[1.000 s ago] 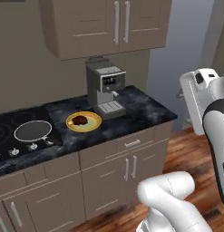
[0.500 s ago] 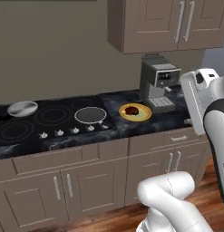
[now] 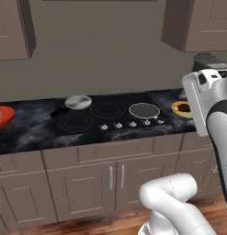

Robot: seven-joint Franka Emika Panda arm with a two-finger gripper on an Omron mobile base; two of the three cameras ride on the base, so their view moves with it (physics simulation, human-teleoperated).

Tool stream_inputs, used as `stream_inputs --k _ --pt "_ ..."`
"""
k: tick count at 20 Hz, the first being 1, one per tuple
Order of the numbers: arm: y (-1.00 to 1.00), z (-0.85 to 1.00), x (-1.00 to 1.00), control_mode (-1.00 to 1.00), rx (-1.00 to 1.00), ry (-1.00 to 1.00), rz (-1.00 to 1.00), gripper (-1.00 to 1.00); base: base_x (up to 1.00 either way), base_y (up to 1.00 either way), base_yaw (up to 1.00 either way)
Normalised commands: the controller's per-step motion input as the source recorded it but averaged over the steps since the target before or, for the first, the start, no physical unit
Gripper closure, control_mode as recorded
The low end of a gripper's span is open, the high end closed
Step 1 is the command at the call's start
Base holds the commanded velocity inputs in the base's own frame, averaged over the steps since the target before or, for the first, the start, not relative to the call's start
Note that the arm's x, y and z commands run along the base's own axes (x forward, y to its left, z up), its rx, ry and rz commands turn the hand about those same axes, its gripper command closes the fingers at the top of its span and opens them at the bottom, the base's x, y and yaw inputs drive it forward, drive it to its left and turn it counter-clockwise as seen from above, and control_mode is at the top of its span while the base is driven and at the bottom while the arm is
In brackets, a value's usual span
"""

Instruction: Place one of the steaks on the plate and the other in the bowl. Then place the bowl in the fridge.

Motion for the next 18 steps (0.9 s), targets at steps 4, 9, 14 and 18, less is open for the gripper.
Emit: stream_inputs --k 4,9,14,18 --pt "0.0 0.0 0.0 1.0 0.0 0.0 0.0 -1.0 0.13 1.0 0.1" --pt "0.0 0.0 0.0 1.0 0.0 0.0 0.0 -1.0 0.16 1.0 0.1" --pt "0.0 0.0 0.0 1.0 0.0 0.0 0.0 -1.0 0.18 1.0 0.09" --pt "0.0 0.0 0.0 1.0 0.0 0.0 0.0 -1.0 0.26 1.0 0.05"
